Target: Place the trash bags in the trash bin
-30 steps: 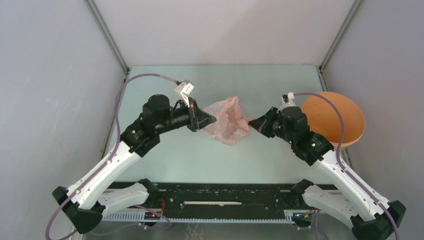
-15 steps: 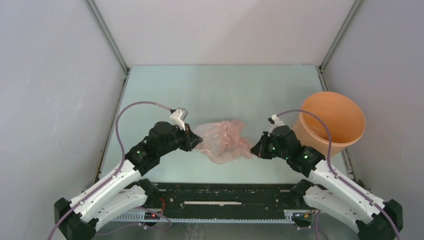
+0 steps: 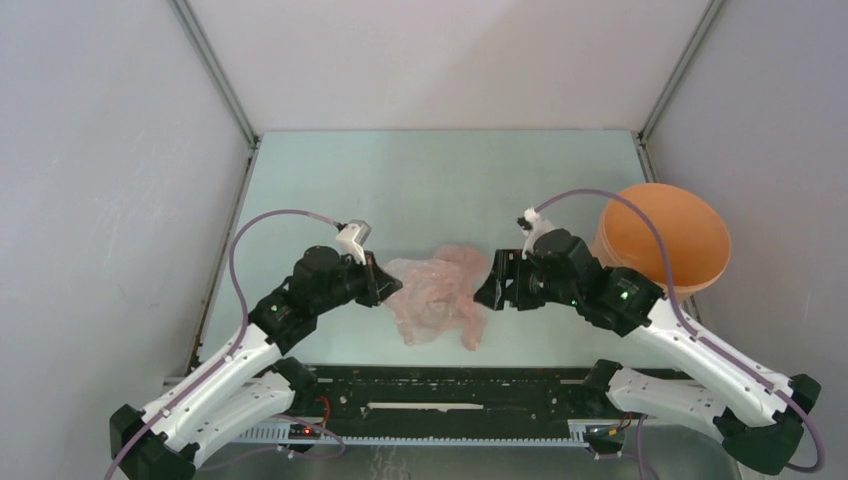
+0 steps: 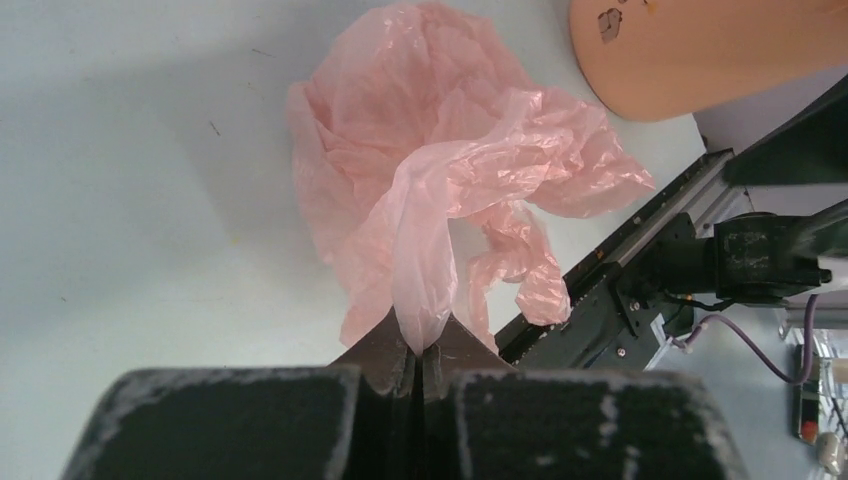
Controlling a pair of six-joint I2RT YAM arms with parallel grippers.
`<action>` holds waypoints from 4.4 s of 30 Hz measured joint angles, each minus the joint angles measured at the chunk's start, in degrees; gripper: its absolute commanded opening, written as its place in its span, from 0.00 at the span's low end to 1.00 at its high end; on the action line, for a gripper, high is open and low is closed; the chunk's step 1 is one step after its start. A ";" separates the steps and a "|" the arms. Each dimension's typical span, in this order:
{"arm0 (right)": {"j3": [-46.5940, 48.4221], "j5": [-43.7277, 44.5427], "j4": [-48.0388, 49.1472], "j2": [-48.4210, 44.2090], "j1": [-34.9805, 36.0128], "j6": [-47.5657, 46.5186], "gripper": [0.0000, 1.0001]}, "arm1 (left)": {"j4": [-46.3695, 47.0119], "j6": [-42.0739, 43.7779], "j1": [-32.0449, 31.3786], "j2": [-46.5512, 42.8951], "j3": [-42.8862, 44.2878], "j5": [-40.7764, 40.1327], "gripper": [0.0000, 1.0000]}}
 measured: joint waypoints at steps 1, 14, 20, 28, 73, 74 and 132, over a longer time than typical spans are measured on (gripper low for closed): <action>2.14 1.09 -0.50 0.26 0.33 -0.33 0.82 | 0.02 -0.24 0.00 0.17 0.00 0.15 0.00; 1.09 19.43 1.53 19.47 15.72 -0.02 0.86 | 3.10 -4.48 0.00 2.69 2.97 0.35 0.00; -1.62 22.49 2.86 23.65 16.96 2.34 0.65 | 3.50 -5.33 0.02 3.06 3.04 0.33 0.00; -5.07 22.49 6.34 19.78 12.13 1.31 0.00 | 1.92 -5.40 1.09 2.56 3.04 -1.03 0.00; 41.11 -9.55 -5.16 25.81 -12.04 -9.79 0.00 | -23.98 -10.86 11.32 35.15 61.29 -5.03 0.00; 46.80 -8.00 -4.79 25.97 -11.30 -10.54 0.00 | -23.37 -9.53 10.88 36.89 69.44 -5.03 0.00; 9.70 -11.65 -1.73 24.81 -11.08 -13.33 0.00 | -18.51 -10.45 4.68 21.99 14.58 -7.98 0.00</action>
